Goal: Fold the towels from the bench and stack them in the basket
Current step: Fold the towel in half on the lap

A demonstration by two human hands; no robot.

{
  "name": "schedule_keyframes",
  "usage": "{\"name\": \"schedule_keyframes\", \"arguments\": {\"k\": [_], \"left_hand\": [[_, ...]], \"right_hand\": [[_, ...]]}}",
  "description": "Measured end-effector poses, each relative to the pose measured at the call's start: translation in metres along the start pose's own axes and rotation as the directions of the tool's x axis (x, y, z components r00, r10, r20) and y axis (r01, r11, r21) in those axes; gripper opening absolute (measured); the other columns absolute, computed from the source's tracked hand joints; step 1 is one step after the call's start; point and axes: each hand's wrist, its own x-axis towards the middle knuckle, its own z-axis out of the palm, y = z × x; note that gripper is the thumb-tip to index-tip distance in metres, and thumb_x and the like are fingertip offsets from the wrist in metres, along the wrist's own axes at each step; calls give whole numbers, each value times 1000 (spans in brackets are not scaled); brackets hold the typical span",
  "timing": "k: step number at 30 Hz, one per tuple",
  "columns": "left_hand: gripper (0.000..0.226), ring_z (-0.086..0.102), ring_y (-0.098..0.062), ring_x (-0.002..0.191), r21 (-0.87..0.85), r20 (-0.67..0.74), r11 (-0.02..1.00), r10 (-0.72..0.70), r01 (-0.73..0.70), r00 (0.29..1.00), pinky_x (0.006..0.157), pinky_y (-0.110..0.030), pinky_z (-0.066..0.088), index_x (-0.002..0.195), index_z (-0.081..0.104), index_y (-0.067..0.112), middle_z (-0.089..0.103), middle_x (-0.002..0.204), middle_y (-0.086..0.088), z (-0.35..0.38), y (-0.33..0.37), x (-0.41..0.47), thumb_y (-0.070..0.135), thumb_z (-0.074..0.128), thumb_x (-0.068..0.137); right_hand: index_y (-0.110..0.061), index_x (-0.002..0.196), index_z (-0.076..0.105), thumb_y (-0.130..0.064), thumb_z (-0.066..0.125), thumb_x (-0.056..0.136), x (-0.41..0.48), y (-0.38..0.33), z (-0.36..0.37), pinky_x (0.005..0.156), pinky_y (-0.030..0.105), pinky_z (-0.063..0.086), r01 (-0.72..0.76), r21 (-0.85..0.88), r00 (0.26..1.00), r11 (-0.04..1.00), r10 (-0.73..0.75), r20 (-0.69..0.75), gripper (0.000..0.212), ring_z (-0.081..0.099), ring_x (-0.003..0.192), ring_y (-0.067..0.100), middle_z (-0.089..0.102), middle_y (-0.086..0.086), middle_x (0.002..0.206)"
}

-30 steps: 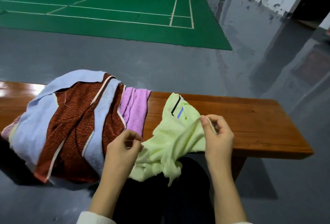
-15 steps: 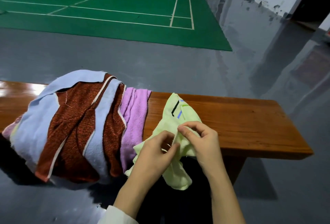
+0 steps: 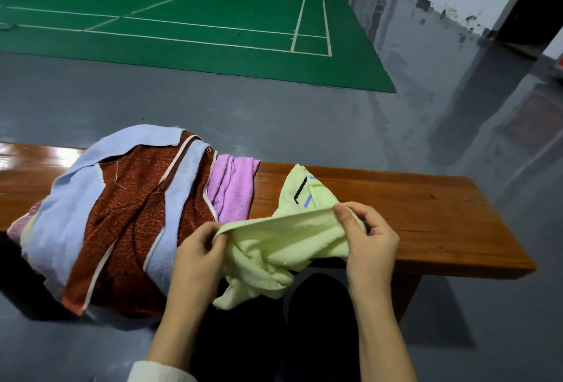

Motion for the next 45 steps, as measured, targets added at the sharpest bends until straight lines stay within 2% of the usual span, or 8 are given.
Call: {"name": "schedule_keyframes", "arguments": {"k": [8,13,16,22,26,33,40,45], "left_hand": [[34,29,-3,52,-75,-207,997,8,-24,978,49,-24,27,61,44,11,38,50,9,-9,18,3,6,48,94],[21,56,7,78,39,-29,997,63,-62,998,71,-2,36,84,60,26,62,83,13,-10,20,8,17,46,97],[19,57,4,92,-12,38,994,108,-107,993,86,-13,41,89,60,35,65,97,12,-3,23,3,29,41,85],[31,55,4,102,-143,125,977,180,-161,976,87,-9,37,99,62,28,63,105,11,20,50,-20,16,39,81],[28,62,-1,96,-172,316,976,186,-137,930,82,-11,44,102,65,23,69,98,11,27,54,-27,38,49,86],[18,62,0,67,5,217,971,231,-238,948,64,-11,44,67,67,26,68,69,14,7,41,-10,44,69,70],[16,58,6,68,111,-125,985,146,-133,981,67,-5,38,72,70,23,68,74,18,-31,26,4,9,72,80],[21,59,13,80,80,-59,993,88,-83,994,73,0,38,84,68,26,70,86,10,-31,27,3,5,72,81]], "right_hand": [[-15,75,70,-11,71,82,-3,1,2,71,26,47,-11,-26,1000,1000,11,-2,8,57,71,-2,67,-12,70],[-9,77,68,-6,69,83,-6,3,8,67,13,42,-7,-129,973,992,36,229,7,54,69,-4,65,-11,70],[-6,75,66,-3,70,82,-16,5,19,66,10,41,-8,-128,943,992,50,328,8,54,67,-5,63,-14,68],[-9,73,65,2,66,83,-27,1,28,64,10,43,-88,-1,897,996,79,434,15,56,65,-3,65,-11,66],[-8,75,65,10,61,83,-27,-3,29,66,10,45,-84,0,873,996,74,482,20,59,68,-4,68,-11,68],[-24,69,72,-7,72,81,-21,3,19,71,13,45,-77,-189,826,979,169,538,21,61,72,-2,71,-9,71],[-26,64,69,-16,77,77,-15,0,10,65,13,42,-26,-339,842,940,204,500,19,56,65,-3,66,-12,66],[-20,71,70,-13,74,81,-18,-1,12,73,14,45,3,-304,860,953,152,486,13,60,74,-1,70,-10,76]]}}
